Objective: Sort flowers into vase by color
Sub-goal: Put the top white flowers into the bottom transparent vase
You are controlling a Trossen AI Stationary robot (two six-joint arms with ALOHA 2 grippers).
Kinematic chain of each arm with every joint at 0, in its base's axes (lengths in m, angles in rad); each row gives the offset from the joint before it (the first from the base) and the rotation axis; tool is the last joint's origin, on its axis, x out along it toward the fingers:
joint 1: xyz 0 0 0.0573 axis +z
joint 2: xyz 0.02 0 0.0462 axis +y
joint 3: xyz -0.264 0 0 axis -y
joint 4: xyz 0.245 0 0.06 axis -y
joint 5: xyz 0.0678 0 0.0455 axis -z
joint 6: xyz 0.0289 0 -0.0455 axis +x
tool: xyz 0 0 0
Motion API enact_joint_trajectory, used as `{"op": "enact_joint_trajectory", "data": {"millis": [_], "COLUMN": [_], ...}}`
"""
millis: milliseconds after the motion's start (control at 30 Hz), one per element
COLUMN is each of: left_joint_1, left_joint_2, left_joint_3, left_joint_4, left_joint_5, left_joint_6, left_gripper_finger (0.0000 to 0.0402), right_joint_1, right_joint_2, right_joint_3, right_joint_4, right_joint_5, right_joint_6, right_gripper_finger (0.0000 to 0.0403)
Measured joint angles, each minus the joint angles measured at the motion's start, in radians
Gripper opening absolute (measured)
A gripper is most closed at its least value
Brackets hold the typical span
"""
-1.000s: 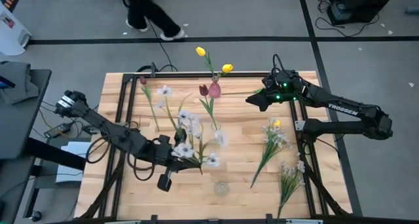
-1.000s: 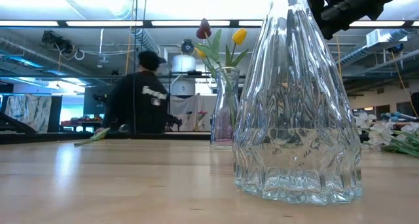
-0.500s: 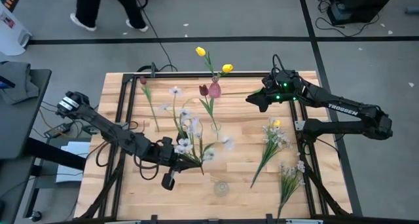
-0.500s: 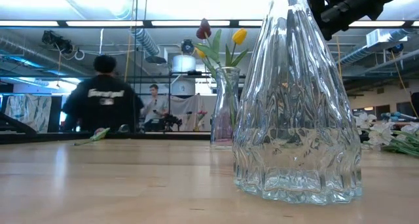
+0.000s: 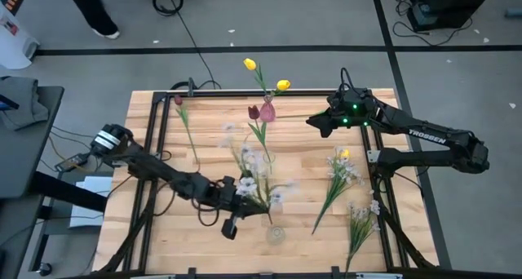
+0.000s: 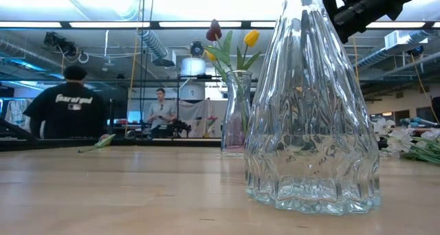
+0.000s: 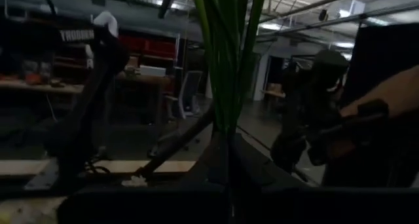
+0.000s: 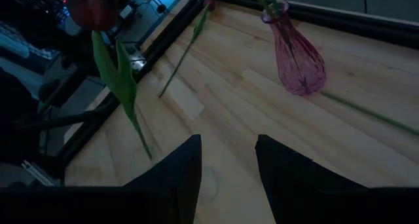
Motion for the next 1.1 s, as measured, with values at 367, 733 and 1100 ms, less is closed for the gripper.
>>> {"op": "enact_joint_trajectory", "data": {"millis": [367, 733, 1100], "left_joint_1": [0.023, 0.025, 0.037], "left_joint_2": [0.041, 0.123, 0.163], "left_joint_3": [0.004, 0.096, 0.215], "left_joint_4": [-0.001, -0.109, -0.326], "left_joint_5": [0.079, 0.110, 0.149], "left_joint_6": [-0.064, -0.068, -0.044], "left_gripper_finger": [0.0004, 0.0003, 0.0003], "right_joint_1": [0.000, 0.000, 0.000], "right_joint_2": [0.000, 0.000, 0.000], "right_joint_3": [0.000, 0.000, 0.000], "right_joint_4": [0.000, 0.000, 0.000], "right_joint_5": [-0.003, -0.003, -0.031], "right_joint_6": [-0.025, -0.045, -0.037], "right_gripper_finger": [0.0158, 0.0158, 0.0158]}}
